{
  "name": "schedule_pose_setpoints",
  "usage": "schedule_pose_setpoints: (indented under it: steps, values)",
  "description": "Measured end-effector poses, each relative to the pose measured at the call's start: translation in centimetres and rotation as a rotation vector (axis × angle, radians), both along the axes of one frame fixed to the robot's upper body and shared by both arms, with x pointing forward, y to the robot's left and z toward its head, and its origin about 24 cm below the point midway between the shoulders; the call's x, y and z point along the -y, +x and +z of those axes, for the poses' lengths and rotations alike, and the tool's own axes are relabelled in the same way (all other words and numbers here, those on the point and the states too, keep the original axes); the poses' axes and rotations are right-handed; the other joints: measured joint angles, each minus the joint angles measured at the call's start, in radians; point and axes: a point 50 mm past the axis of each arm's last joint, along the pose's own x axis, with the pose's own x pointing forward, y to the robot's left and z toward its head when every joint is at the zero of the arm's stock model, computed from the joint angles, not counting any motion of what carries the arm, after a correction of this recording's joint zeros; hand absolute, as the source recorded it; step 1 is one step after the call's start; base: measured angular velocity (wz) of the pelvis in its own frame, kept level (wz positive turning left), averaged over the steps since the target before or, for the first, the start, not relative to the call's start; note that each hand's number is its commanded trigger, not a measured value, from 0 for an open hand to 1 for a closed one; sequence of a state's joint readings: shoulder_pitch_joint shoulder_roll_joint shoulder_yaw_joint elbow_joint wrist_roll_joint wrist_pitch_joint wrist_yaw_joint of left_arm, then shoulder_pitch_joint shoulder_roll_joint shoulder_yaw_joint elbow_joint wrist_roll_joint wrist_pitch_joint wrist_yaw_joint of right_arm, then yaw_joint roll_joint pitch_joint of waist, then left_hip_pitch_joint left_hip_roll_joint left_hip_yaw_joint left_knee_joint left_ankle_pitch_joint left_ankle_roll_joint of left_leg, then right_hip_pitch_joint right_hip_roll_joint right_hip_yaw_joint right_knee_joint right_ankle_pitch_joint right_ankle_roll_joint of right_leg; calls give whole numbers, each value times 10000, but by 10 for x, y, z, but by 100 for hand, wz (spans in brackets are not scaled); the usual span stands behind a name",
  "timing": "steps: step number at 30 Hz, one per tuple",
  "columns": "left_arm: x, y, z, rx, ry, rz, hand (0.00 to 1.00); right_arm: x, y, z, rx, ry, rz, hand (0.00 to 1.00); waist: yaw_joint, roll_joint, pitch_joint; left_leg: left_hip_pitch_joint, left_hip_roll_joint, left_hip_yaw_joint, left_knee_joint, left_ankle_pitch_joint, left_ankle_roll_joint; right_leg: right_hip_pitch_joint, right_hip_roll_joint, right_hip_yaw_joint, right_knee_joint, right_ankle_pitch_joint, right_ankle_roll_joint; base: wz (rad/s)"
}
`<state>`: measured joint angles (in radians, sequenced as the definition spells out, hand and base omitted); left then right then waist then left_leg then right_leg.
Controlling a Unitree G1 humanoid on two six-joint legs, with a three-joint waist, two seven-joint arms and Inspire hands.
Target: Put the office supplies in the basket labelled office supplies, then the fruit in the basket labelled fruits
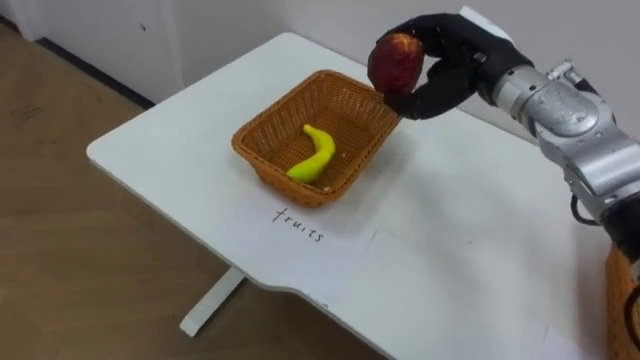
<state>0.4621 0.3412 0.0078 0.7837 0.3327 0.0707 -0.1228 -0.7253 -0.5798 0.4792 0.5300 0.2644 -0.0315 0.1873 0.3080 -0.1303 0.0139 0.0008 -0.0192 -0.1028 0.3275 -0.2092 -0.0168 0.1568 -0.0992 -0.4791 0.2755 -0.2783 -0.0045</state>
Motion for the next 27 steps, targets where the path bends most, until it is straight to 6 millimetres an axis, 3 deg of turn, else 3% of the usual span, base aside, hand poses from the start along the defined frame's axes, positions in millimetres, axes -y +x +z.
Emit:
schedule_pose_setpoints:
  steps: [4, 8, 13, 17, 20, 27]
  values:
    - [5, -4, 0, -199, -14, -241, 0, -6, -8, -8, -151, 34, 374, 100, 83, 16, -3, 178, -111, -253, 25, -23, 6, 271, -26, -181, -47, -46, 79, 19]
    - [6, -14, 0, -517, -15, -111, 0, -1, -18, -29, -844, -129, 258, 100, 539, 105, -9, 387, -148, -359, 28, -80, 34, 580, -25, -208, -143, -63, 116, 5]
    - [4, -33, 2, -1298, 185, -19, 0, 3, -26, -50, -1581, -322, 1, 100, 697, 195, -58, 584, -285, -637, 17, -103, 56, 868, -70, -436, -180, -117, 209, 16]
    - [2, -42, 4, -1634, 277, -137, 0, -5, -28, -59, -1820, -33, 106, 100, 822, 237, -50, 766, -320, -749, 9, -108, 48, 1167, -68, -544, -228, -167, 232, 10]
    - [0, -46, 5, -1748, 310, -137, 0, -2, -30, -66, -2054, -26, -77, 0, 856, 193, -70, 821, -382, -891, 127, -110, 48, 1368, -58, -726, -331, -166, 237, 19]
    - [-7, -59, 10, -2213, 542, -93, 0, 16, -51, -105, -3275, -176, -857, 0, 1038, 187, -71, 786, -431, -943, 180, -130, 76, 1420, -63, -734, -320, -164, 277, 4]
